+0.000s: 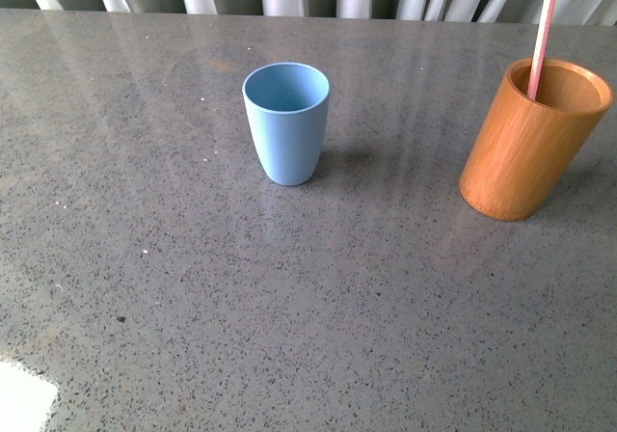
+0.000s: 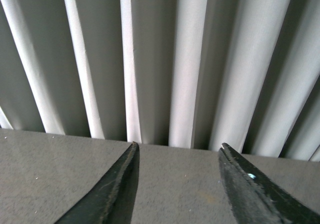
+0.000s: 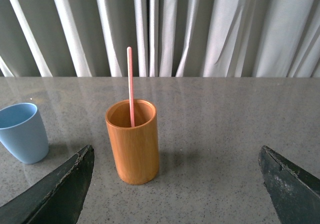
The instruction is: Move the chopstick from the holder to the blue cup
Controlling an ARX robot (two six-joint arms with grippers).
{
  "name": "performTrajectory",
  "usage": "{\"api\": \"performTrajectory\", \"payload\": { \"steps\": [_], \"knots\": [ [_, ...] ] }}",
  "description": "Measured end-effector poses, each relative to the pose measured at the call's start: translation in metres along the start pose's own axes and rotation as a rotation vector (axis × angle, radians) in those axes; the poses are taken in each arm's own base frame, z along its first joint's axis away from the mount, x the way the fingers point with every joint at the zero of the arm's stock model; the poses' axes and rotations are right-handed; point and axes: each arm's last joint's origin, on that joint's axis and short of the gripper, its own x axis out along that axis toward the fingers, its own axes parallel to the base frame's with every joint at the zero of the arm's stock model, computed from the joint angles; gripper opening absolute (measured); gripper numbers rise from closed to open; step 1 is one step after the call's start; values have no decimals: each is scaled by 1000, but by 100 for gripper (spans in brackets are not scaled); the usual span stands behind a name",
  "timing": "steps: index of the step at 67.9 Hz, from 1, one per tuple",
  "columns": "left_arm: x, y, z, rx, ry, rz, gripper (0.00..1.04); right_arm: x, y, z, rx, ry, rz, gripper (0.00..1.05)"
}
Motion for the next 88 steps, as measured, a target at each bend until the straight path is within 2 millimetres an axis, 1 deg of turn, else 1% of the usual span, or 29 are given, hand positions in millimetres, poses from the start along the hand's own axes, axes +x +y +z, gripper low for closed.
{"api": "performTrajectory", "payload": {
  "steps": [8,15,21,28,37,51,61,72,80,88],
  "knots": [
    [-25,8,-32,23,65,-4,20,0,0,0,0,0,0,96],
    [-45,14,-41,27,63,-5,1,0,0,0,0,0,0,96],
    [-64,18,-47,30,49,-8,2,0,0,0,0,0,0,96],
    [-80,24,-57,32,61,-4,2,0,0,0,0,0,0,96],
    [-97,34,-63,31,56,-3,2,0,0,0,0,0,0,96],
    [-120,35,-72,31,59,-4,2,0,0,0,0,0,0,96],
    [-134,35,-76,31,57,-4,2,0,0,0,0,0,0,96],
    [-143,36,-79,31,58,-4,2,0,0,0,0,0,0,96],
    [-150,36,-88,31,53,-4,2,0,0,0,0,0,0,96],
    [-155,36,-86,31,51,-5,2,0,0,0,0,0,0,96]
  ]
}}
